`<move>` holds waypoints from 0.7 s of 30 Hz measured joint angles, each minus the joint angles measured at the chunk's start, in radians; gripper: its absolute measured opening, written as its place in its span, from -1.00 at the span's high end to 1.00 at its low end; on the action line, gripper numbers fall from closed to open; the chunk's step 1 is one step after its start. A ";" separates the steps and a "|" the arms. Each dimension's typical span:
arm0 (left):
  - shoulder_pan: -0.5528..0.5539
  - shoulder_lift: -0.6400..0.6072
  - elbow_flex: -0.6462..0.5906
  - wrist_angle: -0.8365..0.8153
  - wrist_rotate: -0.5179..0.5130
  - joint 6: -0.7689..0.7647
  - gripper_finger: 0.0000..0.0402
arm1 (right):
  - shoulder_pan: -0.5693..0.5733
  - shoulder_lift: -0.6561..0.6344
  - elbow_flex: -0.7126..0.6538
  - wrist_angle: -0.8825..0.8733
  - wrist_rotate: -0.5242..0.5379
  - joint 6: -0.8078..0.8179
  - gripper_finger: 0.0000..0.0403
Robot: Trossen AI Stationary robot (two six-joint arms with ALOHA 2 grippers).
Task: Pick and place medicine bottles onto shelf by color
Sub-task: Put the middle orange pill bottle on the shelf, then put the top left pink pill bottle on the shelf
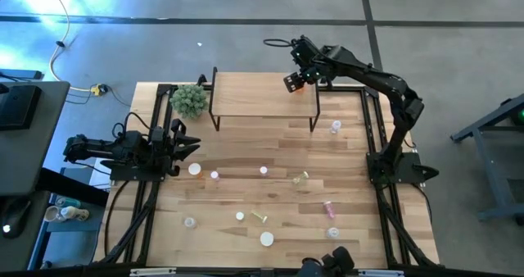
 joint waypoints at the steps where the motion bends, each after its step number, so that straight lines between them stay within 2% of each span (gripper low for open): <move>1: 0.000 0.000 0.000 0.000 0.000 0.000 0.57 | 0.000 0.000 0.000 -0.004 0.000 -0.001 -0.13; 7: 0.000 0.000 0.000 0.000 0.000 0.000 0.57 | 0.000 0.002 0.000 -0.006 -0.008 -0.002 -0.28; 15: 0.000 0.000 0.000 0.000 0.000 0.000 0.57 | 0.000 -0.003 0.001 0.003 -0.008 -0.035 -0.30; 21: 0.000 0.000 0.000 0.000 0.000 0.000 0.57 | -0.003 -0.052 0.001 0.012 -0.005 -0.054 -0.30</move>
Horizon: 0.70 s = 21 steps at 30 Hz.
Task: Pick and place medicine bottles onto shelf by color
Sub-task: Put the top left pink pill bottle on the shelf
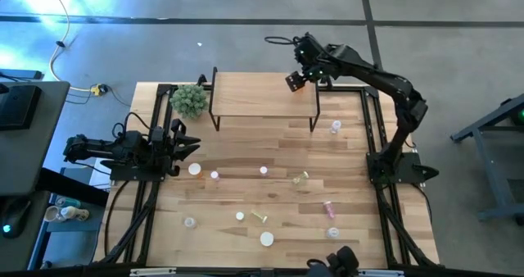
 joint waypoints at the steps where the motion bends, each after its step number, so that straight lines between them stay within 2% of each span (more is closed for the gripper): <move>1: 0.000 0.000 0.000 0.000 0.000 0.000 0.57 | 0.000 -0.013 0.000 0.002 0.000 0.001 -0.30; 5: 0.000 0.000 0.000 0.000 0.000 0.000 0.57 | 0.002 -0.068 0.000 -0.003 -0.003 -0.012 -0.30; 9: 0.000 0.000 0.000 0.000 0.000 0.000 0.57 | 0.034 -0.115 0.001 -0.052 -0.073 -0.062 -0.30; 16: 0.000 0.000 0.000 -0.012 0.000 0.000 0.57 | 0.199 -0.145 0.001 -0.174 -0.045 -0.090 -0.30; 21: 0.000 0.000 0.000 -0.017 0.001 -0.003 0.57 | 0.327 -0.135 0.000 -0.208 -0.047 -0.173 -0.30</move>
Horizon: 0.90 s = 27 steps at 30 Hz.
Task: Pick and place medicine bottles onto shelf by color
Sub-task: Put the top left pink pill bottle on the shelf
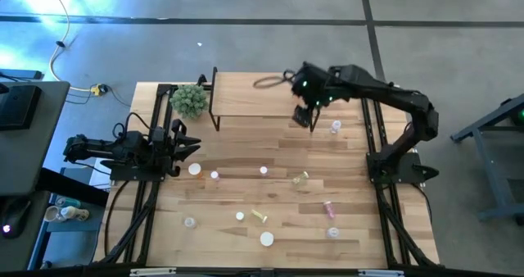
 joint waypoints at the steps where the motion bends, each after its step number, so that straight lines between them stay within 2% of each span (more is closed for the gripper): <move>1: 0.000 0.000 0.000 -0.002 0.000 0.000 0.57 | 0.020 0.000 0.000 -0.003 -0.001 -0.003 -0.30; 7: 0.000 0.000 0.000 -0.006 0.001 -0.023 0.57 | 0.118 0.002 -0.008 -0.017 0.027 -0.003 -0.30; 12: 0.000 0.000 0.000 -0.006 0.005 -0.023 0.57 | 0.169 -0.027 -0.157 0.020 0.048 -0.011 -0.30; 21: 0.000 0.000 0.000 -0.006 0.005 -0.021 0.57 | 0.270 -0.113 -0.379 0.201 0.011 0.005 -0.30; 27: 0.000 0.000 0.000 -0.008 0.002 -0.002 0.55 | 0.340 -0.237 -0.541 0.457 0.039 -0.038 -0.30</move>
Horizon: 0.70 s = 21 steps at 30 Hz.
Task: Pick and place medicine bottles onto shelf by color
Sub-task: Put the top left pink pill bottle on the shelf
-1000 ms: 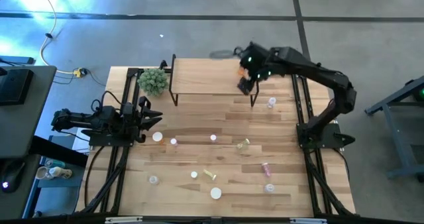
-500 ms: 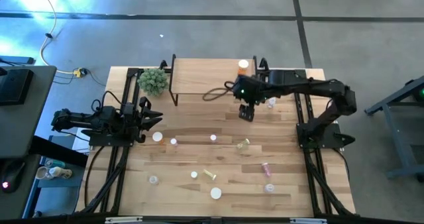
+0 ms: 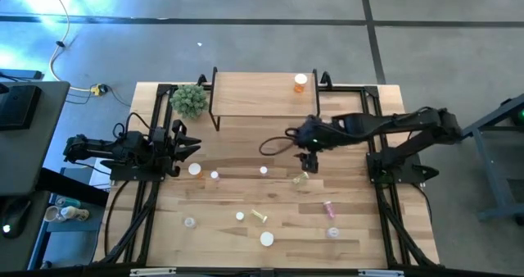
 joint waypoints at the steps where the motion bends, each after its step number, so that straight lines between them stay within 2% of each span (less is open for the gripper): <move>1: 0.000 0.000 0.000 -0.003 0.000 0.014 0.53 | 0.005 -0.024 -0.025 0.035 0.008 0.002 -0.30; 6: 0.000 0.000 0.000 -0.010 0.000 0.076 0.36 | 0.029 -0.140 -0.149 0.200 0.040 0.029 -0.30; 12: 0.000 0.000 0.000 -0.009 -0.016 0.110 0.14 | 0.061 -0.259 -0.318 0.514 0.038 -0.100 -0.30; 17: 0.000 0.000 0.000 -0.004 -0.015 0.110 0.12 | 0.080 -0.329 -0.469 0.740 0.038 -0.146 -0.30; 21: 0.000 0.000 0.000 0.001 -0.021 0.101 0.14 | 0.099 -0.350 -0.574 0.852 0.038 -0.135 -0.30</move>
